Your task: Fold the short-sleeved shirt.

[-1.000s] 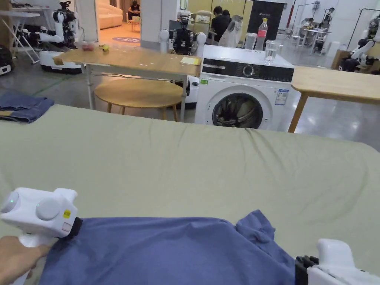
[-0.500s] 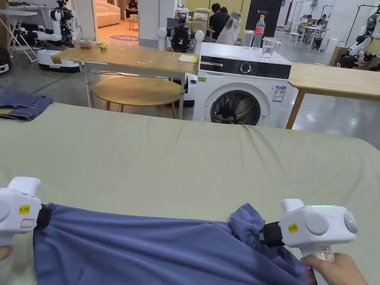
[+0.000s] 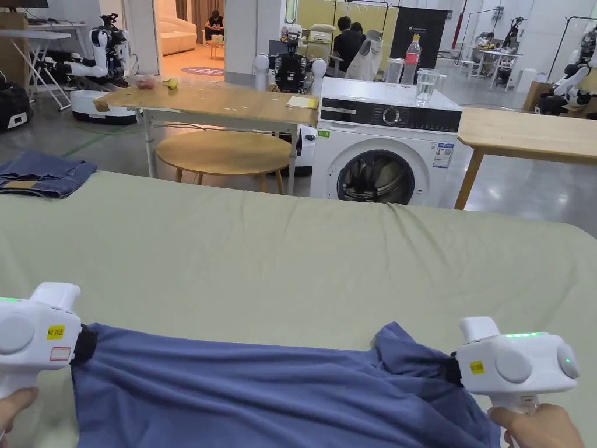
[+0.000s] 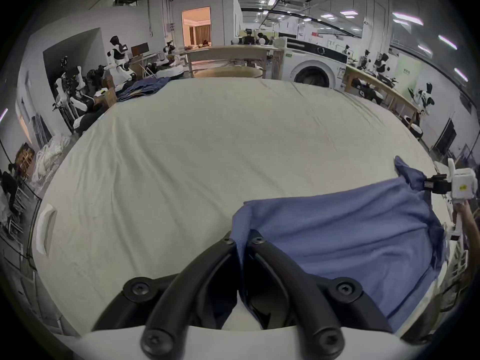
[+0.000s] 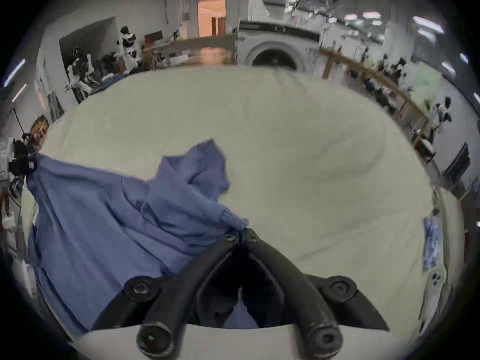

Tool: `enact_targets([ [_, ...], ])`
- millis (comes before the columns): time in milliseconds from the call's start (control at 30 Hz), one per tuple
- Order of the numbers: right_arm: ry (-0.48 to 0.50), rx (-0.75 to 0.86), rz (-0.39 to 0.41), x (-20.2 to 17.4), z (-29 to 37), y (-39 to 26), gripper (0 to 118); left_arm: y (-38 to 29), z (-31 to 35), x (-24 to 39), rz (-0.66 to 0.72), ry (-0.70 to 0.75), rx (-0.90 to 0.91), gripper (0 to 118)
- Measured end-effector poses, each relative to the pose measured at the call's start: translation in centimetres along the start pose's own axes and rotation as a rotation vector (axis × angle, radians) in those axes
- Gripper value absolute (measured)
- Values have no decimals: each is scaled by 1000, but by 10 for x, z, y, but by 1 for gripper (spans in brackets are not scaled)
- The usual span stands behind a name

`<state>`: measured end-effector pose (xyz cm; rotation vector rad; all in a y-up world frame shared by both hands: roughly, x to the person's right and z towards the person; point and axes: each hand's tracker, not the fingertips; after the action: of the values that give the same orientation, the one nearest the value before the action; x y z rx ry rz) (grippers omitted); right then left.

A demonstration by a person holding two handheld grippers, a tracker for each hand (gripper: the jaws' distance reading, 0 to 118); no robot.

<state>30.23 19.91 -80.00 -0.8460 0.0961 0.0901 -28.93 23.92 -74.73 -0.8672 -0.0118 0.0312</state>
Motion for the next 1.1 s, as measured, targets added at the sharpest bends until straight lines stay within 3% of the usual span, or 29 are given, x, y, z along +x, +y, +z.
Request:
enact_targets([
  [133, -37, 157, -71, 18, 52, 26, 0, 18, 22, 3, 8, -33, 60, 0],
  [367, -125, 334, -35, 27, 143, 72, 0, 74, 72, 20, -19, -39, 208, 0],
  [633, -199, 531, -72, 36, 228, 127, 0, 172, 146, 35, -48, -38, 374, 0],
  [867, -238, 627, -110, 44, 268, 181, 0, 242, 183, 41, -68, -19, 463, 0],
  [1100, -300, 684, -88, 47, 275, 247, 0, 302, 201, 41, -32, 7, 548, 0],
])
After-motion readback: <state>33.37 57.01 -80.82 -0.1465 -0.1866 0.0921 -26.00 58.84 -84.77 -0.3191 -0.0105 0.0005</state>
